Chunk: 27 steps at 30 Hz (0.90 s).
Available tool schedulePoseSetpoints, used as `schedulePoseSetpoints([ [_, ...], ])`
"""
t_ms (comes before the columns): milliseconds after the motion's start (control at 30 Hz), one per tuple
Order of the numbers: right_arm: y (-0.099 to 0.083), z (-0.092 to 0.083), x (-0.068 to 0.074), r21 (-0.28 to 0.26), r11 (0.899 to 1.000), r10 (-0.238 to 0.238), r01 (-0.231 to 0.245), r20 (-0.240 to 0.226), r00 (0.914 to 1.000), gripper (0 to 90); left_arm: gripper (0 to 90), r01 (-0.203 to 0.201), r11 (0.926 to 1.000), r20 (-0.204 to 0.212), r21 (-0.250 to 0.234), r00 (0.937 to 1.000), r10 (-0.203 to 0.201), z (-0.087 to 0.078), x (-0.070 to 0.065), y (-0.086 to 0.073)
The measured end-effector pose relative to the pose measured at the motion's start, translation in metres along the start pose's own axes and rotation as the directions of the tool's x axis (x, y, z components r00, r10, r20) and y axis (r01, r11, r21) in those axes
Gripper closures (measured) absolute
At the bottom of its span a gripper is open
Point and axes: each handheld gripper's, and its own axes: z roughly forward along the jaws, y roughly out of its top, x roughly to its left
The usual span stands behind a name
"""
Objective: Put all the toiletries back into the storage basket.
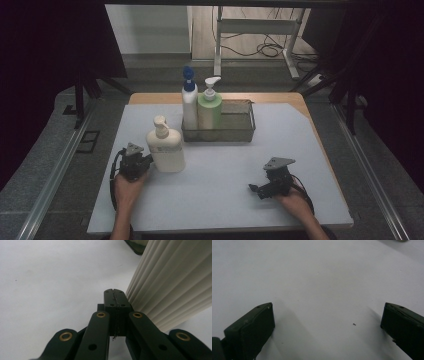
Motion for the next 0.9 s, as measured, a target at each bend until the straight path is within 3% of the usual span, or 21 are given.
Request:
schedulePoseSetpoints([
  [400,0.000,0.000,0.000,0.000,1.000,0.000,0.000,0.000,1.0000,0.0,89.5,-0.009,0.9996,0.069,0.026,0.9976,0.007,-0.003,-0.009,-0.002],
  [900,0.000,0.000,0.000,0.000,1.000,0.000,0.000,0.000,1.0000,0.0,89.4,-0.056,0.9977,0.098,0.039,0.9939,0.052,-0.005,-0.024,-0.003],
])
